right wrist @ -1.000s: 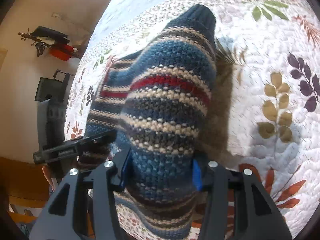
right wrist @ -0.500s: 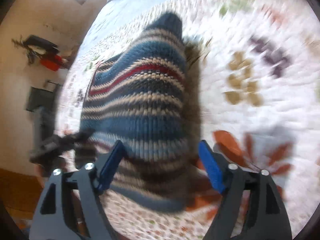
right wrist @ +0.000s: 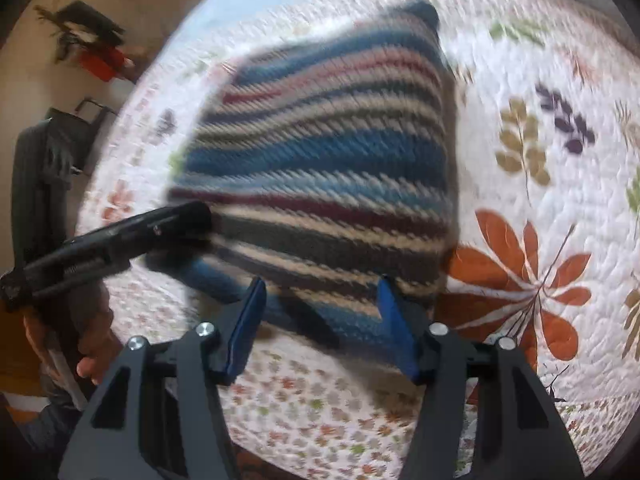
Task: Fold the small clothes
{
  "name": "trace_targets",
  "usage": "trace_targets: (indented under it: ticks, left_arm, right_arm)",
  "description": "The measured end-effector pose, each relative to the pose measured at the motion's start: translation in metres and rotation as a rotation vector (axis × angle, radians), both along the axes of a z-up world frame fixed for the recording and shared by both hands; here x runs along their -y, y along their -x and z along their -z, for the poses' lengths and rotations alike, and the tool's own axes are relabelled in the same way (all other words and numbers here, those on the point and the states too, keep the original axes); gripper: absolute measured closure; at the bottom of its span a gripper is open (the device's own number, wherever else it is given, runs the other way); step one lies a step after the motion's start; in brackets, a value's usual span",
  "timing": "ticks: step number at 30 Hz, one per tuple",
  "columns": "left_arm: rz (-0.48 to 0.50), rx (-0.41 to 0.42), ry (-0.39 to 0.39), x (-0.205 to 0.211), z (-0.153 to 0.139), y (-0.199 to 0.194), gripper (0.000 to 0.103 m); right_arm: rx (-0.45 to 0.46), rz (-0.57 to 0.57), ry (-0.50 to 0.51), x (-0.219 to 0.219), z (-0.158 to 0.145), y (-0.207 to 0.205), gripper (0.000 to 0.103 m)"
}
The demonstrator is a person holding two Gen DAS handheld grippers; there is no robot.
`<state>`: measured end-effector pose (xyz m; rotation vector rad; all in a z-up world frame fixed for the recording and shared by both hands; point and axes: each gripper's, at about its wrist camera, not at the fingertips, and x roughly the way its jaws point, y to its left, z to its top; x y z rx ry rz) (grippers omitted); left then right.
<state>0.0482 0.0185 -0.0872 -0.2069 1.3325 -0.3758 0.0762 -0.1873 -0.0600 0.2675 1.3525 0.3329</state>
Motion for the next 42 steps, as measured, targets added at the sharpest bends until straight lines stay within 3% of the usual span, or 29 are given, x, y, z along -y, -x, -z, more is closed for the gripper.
trace_targets:
  ticks: [3, 8, 11, 15, 19, 22, 25, 34, 42]
  left_arm:
    - [0.018, 0.011, -0.016, -0.001, 0.026, -0.002, 0.019]
    - [0.031, 0.036, -0.035, -0.002, 0.015, 0.006, 0.019]
    - [0.012, 0.038, -0.059, -0.003, 0.002, 0.018, 0.018]
    - [-0.028, 0.075, -0.173, -0.007, -0.012, 0.036, 0.016]
    - [-0.064, 0.114, -0.266, -0.016, -0.026, 0.056, 0.011]
    - [-0.087, 0.100, -0.256, -0.024, -0.032, 0.070, 0.011]
    - [-0.104, 0.113, -0.259, -0.028, -0.042, 0.082, 0.011]
    - [-0.101, 0.213, -0.305, -0.029, -0.077, 0.110, 0.010]
    - [-0.081, 0.248, -0.346, -0.019, -0.083, 0.114, 0.008]
  right_arm:
    - [-0.020, 0.027, -0.003, 0.003, 0.023, -0.004, 0.054]
    - [-0.004, 0.060, -0.044, 0.011, 0.026, 0.000, 0.054]
    - [0.035, 0.083, -0.046, 0.014, 0.008, 0.013, 0.044]
    - [0.092, 0.123, 0.070, 0.014, -0.013, 0.034, 0.040]
    - [0.139, 0.140, 0.144, 0.010, -0.026, 0.053, 0.024]
    - [0.159, 0.154, 0.183, 0.008, -0.032, 0.069, 0.017]
    - [0.160, 0.184, 0.162, 0.003, -0.035, 0.079, 0.014]
    - [0.181, 0.230, 0.187, -0.002, -0.048, 0.094, 0.013]
    - [0.186, 0.226, 0.194, -0.010, -0.051, 0.096, 0.013]
